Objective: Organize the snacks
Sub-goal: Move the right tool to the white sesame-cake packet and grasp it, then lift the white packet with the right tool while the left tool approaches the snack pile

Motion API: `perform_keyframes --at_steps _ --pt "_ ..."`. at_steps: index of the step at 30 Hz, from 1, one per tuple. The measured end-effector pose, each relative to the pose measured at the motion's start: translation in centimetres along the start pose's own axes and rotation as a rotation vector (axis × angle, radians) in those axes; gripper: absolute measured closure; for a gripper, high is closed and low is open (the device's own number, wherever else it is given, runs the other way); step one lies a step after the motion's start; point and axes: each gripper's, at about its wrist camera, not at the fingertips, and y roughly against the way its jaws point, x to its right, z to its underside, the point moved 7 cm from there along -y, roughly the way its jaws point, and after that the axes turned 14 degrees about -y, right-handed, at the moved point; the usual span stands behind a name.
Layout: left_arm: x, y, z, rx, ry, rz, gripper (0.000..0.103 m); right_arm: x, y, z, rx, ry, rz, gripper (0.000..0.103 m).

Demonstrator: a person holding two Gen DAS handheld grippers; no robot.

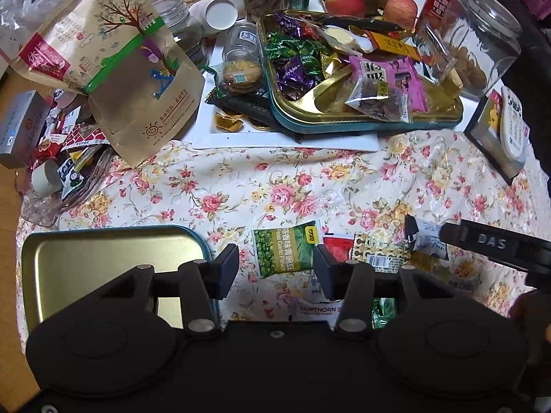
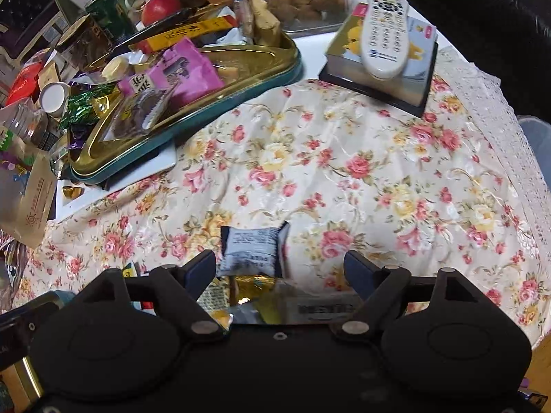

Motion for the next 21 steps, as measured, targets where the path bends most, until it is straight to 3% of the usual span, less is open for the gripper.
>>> perform_keyframes --at_steps 5,15,21 --pt "0.3 0.3 0.2 0.001 0.000 0.034 0.049 -1.8 -1.3 0.0 -0.014 -0.008 -0.013 0.024" --pt "0.4 0.1 0.3 -0.018 0.032 0.069 0.049 -1.9 -5.2 0.3 -0.037 -0.027 0.094 0.031" --pt "0.2 0.1 0.2 -0.012 0.042 0.061 0.049 -2.0 -6.9 1.0 -0.056 0.002 0.144 0.041"
